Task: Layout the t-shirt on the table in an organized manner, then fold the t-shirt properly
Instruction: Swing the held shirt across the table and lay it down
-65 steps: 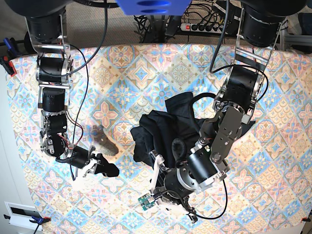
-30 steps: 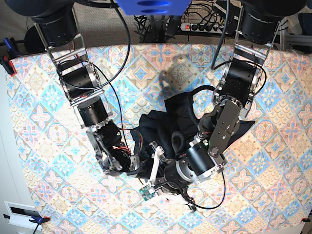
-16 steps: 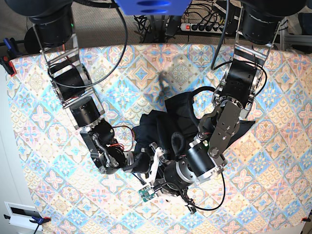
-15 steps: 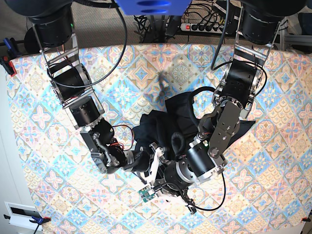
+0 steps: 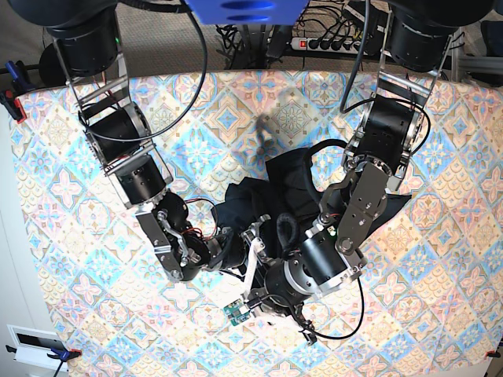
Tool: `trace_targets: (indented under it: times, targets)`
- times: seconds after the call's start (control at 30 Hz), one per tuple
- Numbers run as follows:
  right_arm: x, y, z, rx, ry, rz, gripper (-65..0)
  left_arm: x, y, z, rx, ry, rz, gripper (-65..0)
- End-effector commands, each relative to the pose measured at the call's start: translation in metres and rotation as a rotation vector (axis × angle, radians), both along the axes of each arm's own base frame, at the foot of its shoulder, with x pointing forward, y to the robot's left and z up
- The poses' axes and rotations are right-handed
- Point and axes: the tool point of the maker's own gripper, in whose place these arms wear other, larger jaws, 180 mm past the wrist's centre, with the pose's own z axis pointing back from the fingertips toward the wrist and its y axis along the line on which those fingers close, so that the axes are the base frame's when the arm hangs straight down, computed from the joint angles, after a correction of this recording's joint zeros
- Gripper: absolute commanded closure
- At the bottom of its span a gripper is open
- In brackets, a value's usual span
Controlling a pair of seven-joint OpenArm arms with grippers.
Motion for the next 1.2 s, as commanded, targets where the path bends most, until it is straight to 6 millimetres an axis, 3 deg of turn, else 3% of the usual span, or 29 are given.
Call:
trace_targets:
  times: [0.0,0.17,0.33,0.43,0.53,0.6,0.7,0.8,0.9,0.93,1.0,1.1,1.17]
  targets:
    - [0.013,0.008,0.029,0.049,-0.061,0.012,-16.9,0.004,-0.004,0.023,-0.030,-0.058,-0.009,0.0]
    - [0.013,0.010,0.031,0.052,-0.069,0.018,0.0,0.004,-0.003,0.024,-0.032,-0.060,-0.007,0.0]
    - [0.011,0.027,0.060,0.102,-0.152,0.062,0.0,0.008,-0.001,0.034,-0.037,-0.088,0.006,0.0]
    - [0.030,0.012,0.070,0.160,-0.149,-0.029,0.0,0.018,0.009,0.049,-0.088,-0.116,0.076,0.0]
    - [0.061,-0.032,0.071,0.193,-0.135,-0.197,0.0,0.027,0.021,0.067,-0.201,-0.119,0.150,0.0]
    - [0.078,-0.061,0.070,0.188,-0.137,-0.300,0.0,0.027,0.017,0.072,-0.252,-0.107,0.161,0.0]
    - [0.102,-0.111,0.069,0.159,-0.147,-0.489,0.0,0.022,-0.006,0.055,-0.229,-0.034,0.122,0.0]
    - [0.119,-0.176,0.067,0.142,-0.143,-0.719,0.0,0.013,-0.040,0.035,-0.187,0.039,0.052,0.0]
    - [0.119,-0.235,0.061,0.130,-0.135,-0.884,0.0,-0.009,-0.080,0.011,-0.125,0.108,-0.088,0.0]
    - [0.117,-0.261,0.059,0.117,-0.134,-0.942,0.0,-0.020,-0.093,0.005,-0.108,0.125,-0.142,0.0]
    - [0.112,-0.295,0.058,0.102,-0.138,-1.011,0.0,-0.044,-0.114,-0.008,-0.052,0.159,-0.239,0.0]
    - [0.103,-0.328,0.057,0.080,-0.147,-1.056,0.0,-0.067,-0.130,-0.020,-0.039,0.211,-0.326,0.0]
    - [0.092,-0.335,0.044,0.086,-0.123,-1.071,0.0,-0.077,-0.135,-0.021,-0.056,0.249,-0.371,0.0]
